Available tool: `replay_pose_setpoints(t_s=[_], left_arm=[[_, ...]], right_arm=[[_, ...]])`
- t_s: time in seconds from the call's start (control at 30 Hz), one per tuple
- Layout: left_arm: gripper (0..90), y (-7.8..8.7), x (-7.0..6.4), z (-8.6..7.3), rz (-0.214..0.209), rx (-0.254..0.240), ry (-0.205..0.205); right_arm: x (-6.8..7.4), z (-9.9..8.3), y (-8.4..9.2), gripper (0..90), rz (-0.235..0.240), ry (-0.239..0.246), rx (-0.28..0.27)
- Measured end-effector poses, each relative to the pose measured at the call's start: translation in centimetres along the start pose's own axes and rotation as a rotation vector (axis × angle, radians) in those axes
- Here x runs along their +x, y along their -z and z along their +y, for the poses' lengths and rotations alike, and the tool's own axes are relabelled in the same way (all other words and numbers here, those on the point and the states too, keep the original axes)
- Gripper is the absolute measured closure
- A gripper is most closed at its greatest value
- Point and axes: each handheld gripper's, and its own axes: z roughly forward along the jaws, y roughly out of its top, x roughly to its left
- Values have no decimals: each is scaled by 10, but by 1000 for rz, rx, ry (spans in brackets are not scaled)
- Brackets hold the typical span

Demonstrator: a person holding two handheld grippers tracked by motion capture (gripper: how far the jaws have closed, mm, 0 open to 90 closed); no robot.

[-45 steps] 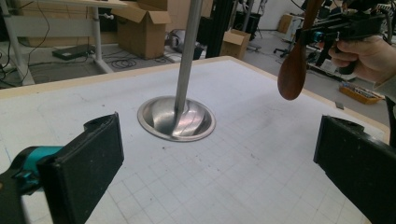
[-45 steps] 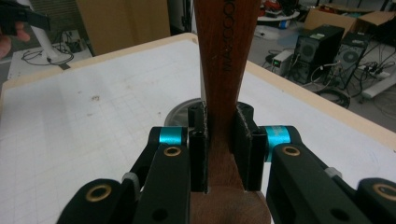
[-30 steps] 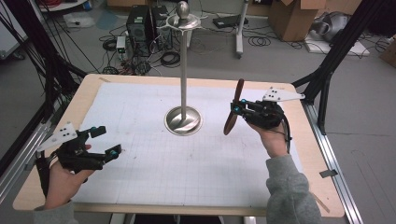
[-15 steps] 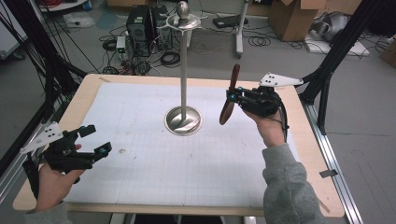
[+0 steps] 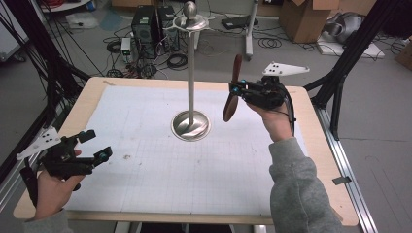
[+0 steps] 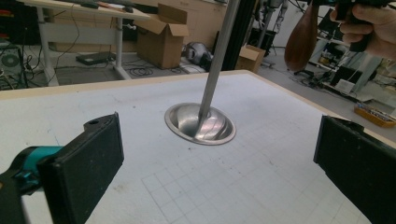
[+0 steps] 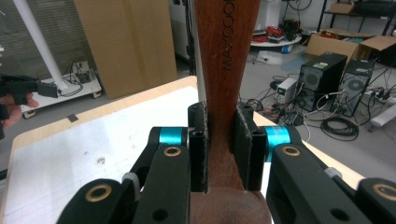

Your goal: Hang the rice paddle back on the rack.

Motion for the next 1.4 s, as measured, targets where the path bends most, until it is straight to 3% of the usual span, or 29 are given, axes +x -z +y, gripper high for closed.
replay_pose_setpoints(t_s=[0.37, 0.73, 1.07, 1.4], left_arm=[[20, 2, 4, -2, 5, 0, 10], [20, 4, 4, -2, 7, -8, 14], [19, -7, -1, -4, -20, 6, 11], [20, -8, -1, -4, -21, 8, 11]], right_arm=[[-4, 26, -9, 772, 32, 5, 1], [-4, 40, -15, 772, 62, 12, -8], [-5, 54, -20, 772, 58, 13, 5], [-3, 61, -27, 772, 66, 2, -5]])
